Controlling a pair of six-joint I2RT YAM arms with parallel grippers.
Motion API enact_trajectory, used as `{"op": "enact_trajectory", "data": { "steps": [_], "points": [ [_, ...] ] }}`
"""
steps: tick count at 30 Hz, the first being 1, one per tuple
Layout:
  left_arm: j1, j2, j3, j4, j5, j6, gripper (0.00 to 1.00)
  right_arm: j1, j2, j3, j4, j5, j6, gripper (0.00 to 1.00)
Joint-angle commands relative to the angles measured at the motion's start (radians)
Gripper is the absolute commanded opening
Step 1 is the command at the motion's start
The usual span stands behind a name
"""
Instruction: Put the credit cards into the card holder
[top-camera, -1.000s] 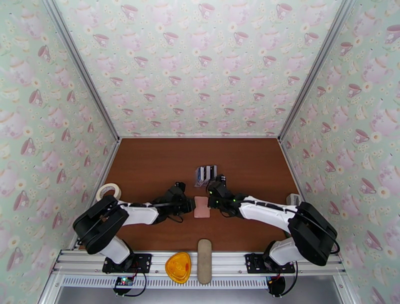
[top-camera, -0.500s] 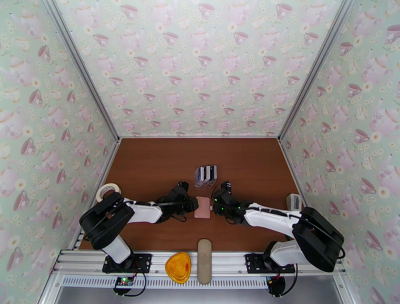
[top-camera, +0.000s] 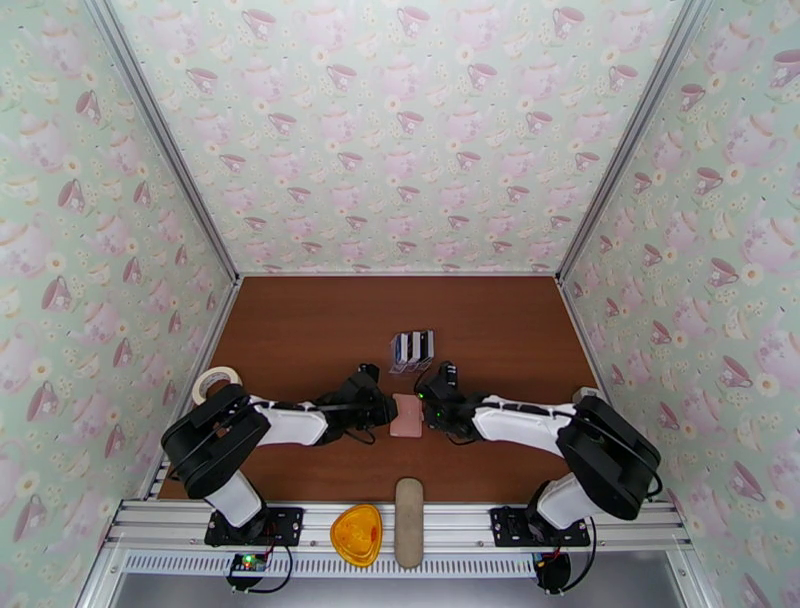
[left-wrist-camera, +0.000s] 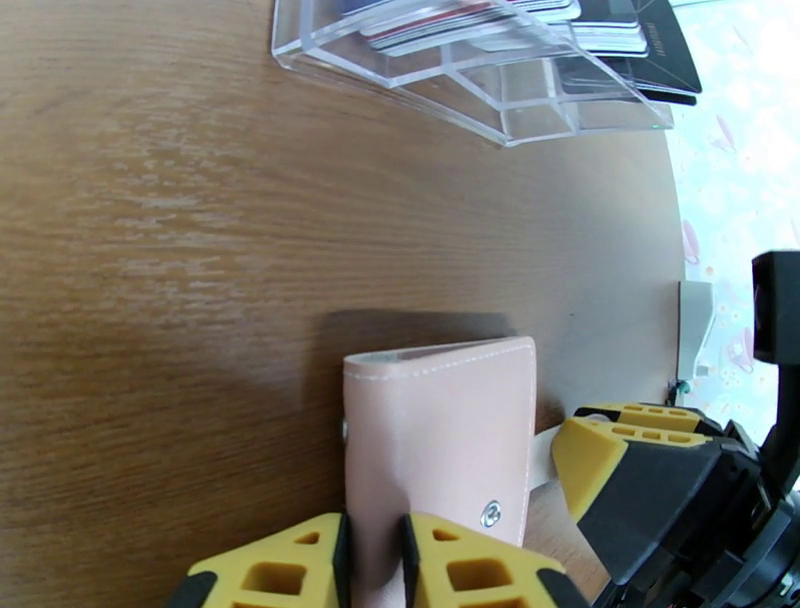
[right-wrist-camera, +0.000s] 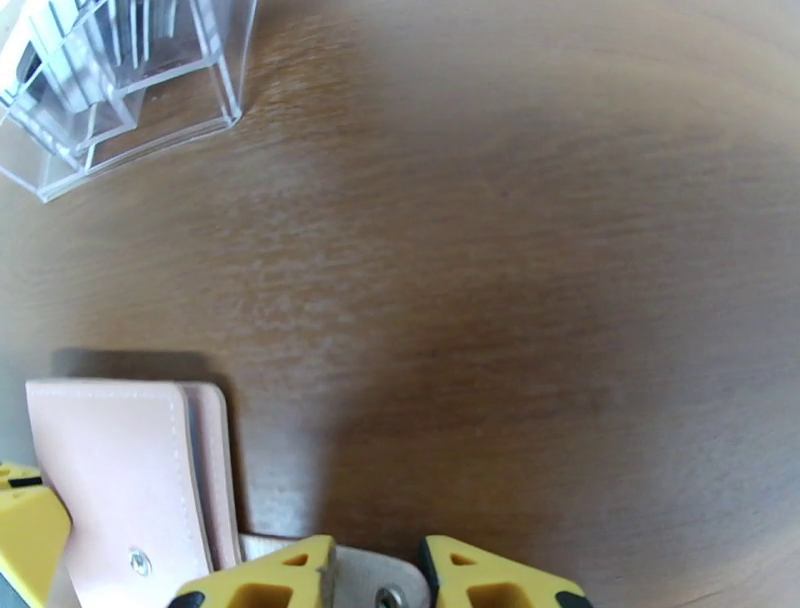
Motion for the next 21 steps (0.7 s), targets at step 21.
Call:
{"op": "enact_trajectory", "data": {
  "steps": [21],
  "points": [
    [0.021, 0.014, 0.031, -0.215, 0.004, 0.045, 0.21, -0.001, -0.185, 0.052, -0.170, 0.081, -0.063, 0.50]
  ]
}}
